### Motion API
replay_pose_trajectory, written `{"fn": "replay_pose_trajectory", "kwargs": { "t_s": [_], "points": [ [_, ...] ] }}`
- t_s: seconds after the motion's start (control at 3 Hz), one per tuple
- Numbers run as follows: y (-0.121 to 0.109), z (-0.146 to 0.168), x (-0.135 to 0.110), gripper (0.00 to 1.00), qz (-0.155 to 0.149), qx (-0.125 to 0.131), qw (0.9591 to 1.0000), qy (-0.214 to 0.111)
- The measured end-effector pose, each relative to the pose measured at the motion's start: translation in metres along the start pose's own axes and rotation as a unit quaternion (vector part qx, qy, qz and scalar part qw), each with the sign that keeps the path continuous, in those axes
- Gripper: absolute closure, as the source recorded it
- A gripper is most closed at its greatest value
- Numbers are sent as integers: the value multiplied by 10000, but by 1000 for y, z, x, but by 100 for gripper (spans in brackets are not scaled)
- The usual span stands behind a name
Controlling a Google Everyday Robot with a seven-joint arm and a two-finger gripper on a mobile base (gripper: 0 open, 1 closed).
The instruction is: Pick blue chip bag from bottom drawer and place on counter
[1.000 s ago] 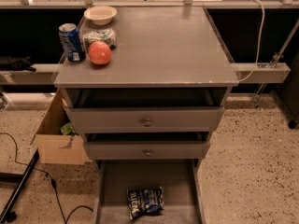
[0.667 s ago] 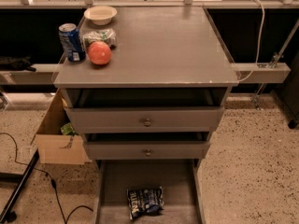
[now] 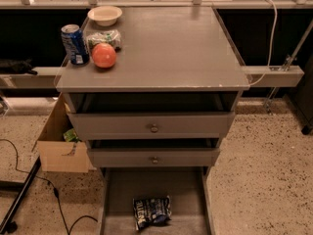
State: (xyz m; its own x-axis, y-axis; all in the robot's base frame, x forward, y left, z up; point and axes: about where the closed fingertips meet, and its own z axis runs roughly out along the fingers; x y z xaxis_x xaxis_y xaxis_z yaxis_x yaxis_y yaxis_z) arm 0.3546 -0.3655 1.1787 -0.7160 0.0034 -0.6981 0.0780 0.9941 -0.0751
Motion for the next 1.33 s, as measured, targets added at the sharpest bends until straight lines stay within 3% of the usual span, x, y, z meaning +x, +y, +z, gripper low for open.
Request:
{"fn": "replay_pose_trajectory", "kwargs": {
  "t_s": [0.33,0.67,1.33],
  "points": [
    [-15,6,-27,0,-38,210,9997,-155],
    [-15,6,-27,0,-38,210,9997,-155],
    [83,-10,-25,0,-671,-168,9973,-226]
  ]
}}
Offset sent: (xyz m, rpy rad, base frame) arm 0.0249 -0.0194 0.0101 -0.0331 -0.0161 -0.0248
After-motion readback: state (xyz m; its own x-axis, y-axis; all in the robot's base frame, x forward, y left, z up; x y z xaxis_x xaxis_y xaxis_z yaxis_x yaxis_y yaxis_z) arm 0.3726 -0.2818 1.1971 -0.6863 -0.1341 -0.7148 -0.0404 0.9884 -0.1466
